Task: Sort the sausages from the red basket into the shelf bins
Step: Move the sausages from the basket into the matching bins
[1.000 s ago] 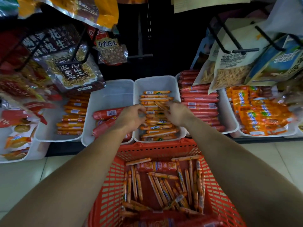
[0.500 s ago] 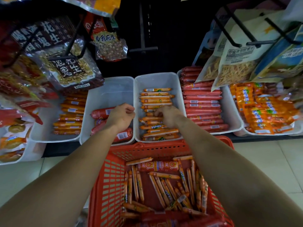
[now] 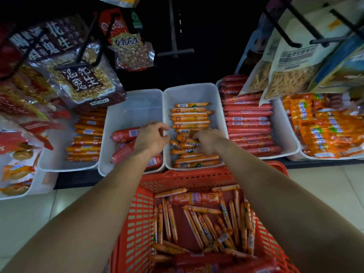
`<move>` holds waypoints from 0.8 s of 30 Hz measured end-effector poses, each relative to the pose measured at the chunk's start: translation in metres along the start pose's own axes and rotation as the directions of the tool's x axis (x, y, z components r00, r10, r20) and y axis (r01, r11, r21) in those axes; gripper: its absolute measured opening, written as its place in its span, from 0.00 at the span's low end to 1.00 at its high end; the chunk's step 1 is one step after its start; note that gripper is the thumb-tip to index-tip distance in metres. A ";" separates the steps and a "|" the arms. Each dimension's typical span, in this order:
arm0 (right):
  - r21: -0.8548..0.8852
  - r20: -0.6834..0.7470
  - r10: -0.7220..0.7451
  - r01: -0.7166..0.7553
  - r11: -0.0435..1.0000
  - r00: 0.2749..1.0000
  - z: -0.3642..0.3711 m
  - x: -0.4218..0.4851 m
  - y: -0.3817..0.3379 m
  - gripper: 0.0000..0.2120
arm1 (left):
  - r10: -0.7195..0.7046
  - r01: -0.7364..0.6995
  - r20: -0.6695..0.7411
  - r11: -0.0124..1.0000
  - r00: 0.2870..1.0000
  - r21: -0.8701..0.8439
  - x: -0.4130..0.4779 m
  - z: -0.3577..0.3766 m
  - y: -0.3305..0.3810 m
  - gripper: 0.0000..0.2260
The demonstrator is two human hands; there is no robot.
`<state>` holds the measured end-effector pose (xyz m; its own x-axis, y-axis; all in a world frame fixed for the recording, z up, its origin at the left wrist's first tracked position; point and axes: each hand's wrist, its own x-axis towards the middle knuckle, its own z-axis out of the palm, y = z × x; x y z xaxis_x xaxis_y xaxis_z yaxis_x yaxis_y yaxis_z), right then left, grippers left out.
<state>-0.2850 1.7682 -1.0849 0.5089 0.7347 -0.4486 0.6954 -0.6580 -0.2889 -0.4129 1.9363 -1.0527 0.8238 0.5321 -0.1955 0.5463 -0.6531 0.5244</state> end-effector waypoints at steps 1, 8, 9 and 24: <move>0.017 -0.006 0.002 -0.002 1.000 1.000 -0.002 0.000 0.001 0.22 | -0.003 0.003 -0.001 1.000 1.000 -0.002 0.001 0.001 0.000 0.11; -0.008 0.070 -0.042 0.043 0.999 0.997 -0.019 0.004 -0.001 0.16 | -0.007 0.004 -0.034 0.997 0.999 -0.081 -0.001 -0.002 -0.001 0.10; -0.013 0.032 -0.036 0.037 0.999 0.999 -0.024 0.007 -0.002 0.16 | -0.007 0.003 -0.049 0.996 0.999 -0.090 -0.002 -0.003 -0.001 0.10; 0.117 -0.092 0.059 -0.048 0.992 0.994 0.013 0.009 -0.035 0.18 | -0.047 0.028 -0.095 0.981 0.994 -0.192 0.001 0.001 -0.001 0.07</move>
<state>-0.3111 1.7959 -1.0901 0.5937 0.7066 -0.3849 0.6058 -0.7074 -0.3642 -0.4128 1.9365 -1.0544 0.7794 0.6106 -0.1403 0.5295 -0.5222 0.6686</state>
